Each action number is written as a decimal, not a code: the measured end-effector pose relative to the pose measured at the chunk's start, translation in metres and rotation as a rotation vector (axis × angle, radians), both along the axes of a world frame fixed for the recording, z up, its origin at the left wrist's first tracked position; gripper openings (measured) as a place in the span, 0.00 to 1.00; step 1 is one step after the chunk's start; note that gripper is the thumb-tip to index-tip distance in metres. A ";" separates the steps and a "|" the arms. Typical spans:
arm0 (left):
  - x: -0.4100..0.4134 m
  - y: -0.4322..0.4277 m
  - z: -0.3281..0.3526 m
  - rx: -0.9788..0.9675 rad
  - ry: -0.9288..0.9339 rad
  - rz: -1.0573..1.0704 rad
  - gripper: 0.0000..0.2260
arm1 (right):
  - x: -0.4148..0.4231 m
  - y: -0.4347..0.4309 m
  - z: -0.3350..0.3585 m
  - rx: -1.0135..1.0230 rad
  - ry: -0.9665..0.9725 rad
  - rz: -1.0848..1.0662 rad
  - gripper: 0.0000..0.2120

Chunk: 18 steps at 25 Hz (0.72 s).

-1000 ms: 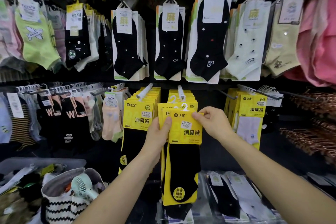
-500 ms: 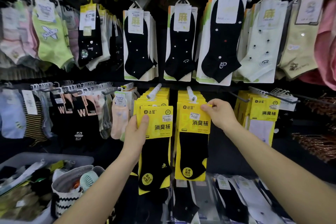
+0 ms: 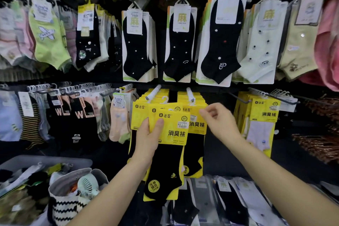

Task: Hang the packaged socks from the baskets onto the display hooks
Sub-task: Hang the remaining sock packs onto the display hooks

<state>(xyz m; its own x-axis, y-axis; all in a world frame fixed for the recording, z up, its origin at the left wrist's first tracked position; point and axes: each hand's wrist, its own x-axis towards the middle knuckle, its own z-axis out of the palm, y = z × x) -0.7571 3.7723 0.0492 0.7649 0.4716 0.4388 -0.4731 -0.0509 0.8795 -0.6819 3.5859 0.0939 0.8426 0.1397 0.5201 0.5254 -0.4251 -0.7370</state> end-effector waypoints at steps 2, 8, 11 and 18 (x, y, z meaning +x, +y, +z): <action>0.002 -0.014 -0.002 0.017 0.002 -0.019 0.07 | -0.011 0.002 -0.007 -0.105 0.018 0.115 0.07; 0.005 -0.033 -0.005 0.037 0.035 -0.029 0.04 | -0.011 -0.012 0.002 -0.071 -0.031 0.078 0.04; 0.007 -0.038 -0.006 0.061 0.060 -0.033 0.04 | -0.015 -0.010 0.010 -0.200 -0.078 0.116 0.04; 0.010 -0.043 -0.009 0.109 0.106 -0.026 0.05 | -0.013 -0.003 0.010 -0.222 0.013 0.133 0.05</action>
